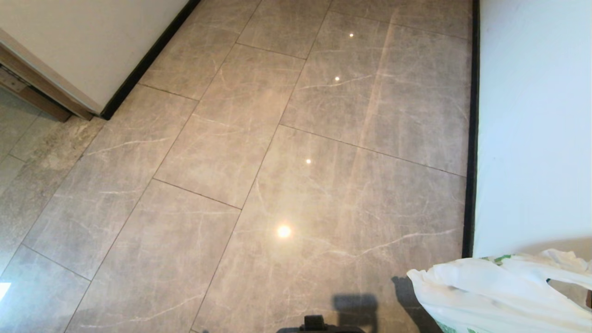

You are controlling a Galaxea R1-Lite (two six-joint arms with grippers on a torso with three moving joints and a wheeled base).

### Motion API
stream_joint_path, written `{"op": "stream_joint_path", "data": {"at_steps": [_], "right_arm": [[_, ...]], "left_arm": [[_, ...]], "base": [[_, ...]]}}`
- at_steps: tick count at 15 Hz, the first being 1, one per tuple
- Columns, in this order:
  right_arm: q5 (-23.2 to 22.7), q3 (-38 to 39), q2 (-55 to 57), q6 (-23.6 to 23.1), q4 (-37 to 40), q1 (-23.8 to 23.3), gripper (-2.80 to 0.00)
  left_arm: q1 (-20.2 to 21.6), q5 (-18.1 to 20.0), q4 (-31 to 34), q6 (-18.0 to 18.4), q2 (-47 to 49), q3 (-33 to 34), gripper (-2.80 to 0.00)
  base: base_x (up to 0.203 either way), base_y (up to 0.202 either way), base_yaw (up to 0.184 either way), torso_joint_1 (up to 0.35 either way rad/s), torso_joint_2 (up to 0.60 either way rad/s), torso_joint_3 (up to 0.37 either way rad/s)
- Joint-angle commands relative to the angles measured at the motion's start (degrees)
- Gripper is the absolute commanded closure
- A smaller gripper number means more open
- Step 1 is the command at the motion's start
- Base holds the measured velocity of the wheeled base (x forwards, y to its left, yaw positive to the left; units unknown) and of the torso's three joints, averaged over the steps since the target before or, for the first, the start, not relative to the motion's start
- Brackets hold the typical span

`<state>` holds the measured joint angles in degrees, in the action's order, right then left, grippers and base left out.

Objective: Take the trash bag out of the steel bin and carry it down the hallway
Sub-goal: Put the trash bag at the door

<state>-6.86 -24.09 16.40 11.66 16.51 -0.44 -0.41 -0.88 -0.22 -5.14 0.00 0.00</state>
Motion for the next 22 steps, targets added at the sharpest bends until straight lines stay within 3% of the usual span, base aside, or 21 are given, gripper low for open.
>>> {"op": "stream_joint_path", "data": {"at_steps": [1,9,14,18,22], "right_arm": [[-1.2,-2.4,12.1,0.5,0.7,0.0,0.0],[-1.5,-5.1,27.9,-1.4,1.6,0.2,0.0],[0.1,-7.8,39.3,-13.4,2.4,-0.1,0.0],[-0.1,-8.6,48.8,-23.5,-3.6,-0.1,0.0],[-0.3,-11.6,57.4,-25.5,-8.7,-0.1,0.0]], "left_arm": [[0.0,0.0,0.0,0.0,0.0,0.0,0.0],[0.0,0.0,0.0,0.0,0.0,0.0,0.0],[0.0,0.0,0.0,0.0,0.0,0.0,0.0],[0.0,0.0,0.0,0.0,0.0,0.0,0.0],[0.0,0.0,0.0,0.0,0.0,0.0,0.0]], "base": [[0.0,0.0,0.0,0.0,0.0,0.0],[0.0,0.0,0.0,0.0,0.0,0.0],[0.0,0.0,0.0,0.0,0.0,0.0],[0.0,0.0,0.0,0.0,0.0,0.0],[0.0,0.0,0.0,0.0,0.0,0.0]]}}
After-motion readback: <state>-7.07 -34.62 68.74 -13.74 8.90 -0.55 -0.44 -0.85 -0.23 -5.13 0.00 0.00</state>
